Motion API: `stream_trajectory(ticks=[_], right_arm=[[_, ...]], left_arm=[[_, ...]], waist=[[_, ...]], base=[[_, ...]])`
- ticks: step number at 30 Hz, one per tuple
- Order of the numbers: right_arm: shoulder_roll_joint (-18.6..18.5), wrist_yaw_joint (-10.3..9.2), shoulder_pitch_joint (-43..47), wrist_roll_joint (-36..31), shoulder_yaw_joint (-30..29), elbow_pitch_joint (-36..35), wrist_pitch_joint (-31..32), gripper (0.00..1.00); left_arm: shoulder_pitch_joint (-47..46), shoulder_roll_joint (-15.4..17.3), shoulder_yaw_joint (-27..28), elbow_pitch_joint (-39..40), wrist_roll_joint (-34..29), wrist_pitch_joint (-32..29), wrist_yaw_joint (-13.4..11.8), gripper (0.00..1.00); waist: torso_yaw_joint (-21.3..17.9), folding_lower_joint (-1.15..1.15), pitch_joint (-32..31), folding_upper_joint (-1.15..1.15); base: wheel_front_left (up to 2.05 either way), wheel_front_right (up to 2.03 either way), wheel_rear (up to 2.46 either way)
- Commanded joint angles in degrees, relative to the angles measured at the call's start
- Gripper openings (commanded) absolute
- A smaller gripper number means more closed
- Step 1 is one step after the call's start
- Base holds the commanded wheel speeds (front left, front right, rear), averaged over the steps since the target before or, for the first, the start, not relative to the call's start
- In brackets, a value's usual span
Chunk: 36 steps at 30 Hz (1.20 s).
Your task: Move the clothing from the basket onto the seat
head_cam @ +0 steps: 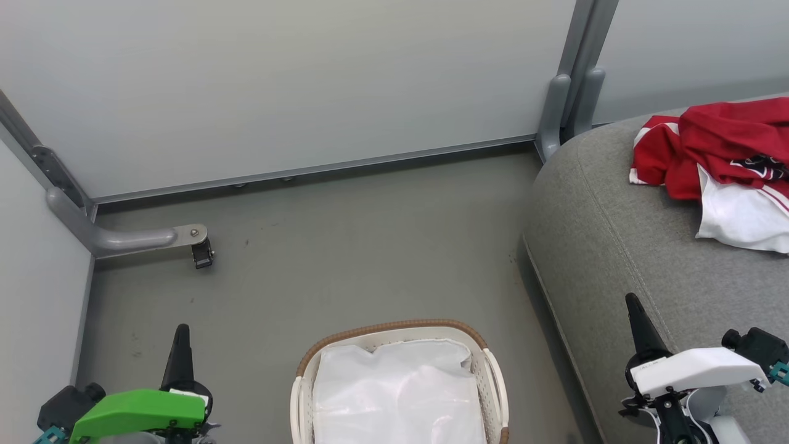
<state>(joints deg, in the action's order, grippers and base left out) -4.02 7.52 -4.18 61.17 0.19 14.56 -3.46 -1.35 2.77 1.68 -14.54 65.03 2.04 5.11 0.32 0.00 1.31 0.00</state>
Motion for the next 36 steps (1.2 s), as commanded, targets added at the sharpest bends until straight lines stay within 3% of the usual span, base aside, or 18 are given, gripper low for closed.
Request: stream_trajectory(ticks=[1, 36], right_arm=[[-0.3, -0.02, -1.2, 1.8, -0.4, -0.7, 0.5, 0.0], [-0.3, -0.04, -1.7, 20.5, -3.2, -0.8, 5.5, 0.0]], left_arm=[[-1.6, 0.4, 0.4, 0.7, 1.6, -0.4, 0.5, 0.0], [-3.9, 0.4, 3.1, 0.6, 17.2, -5.4, 1.7, 0.0]], waist=[[0.0, 0.0, 0.0, 0.0], [-0.2, 0.0, -0.6, 0.0]], base=[[0.0, 0.0, 0.0], [0.0, 0.0, 0.0]])
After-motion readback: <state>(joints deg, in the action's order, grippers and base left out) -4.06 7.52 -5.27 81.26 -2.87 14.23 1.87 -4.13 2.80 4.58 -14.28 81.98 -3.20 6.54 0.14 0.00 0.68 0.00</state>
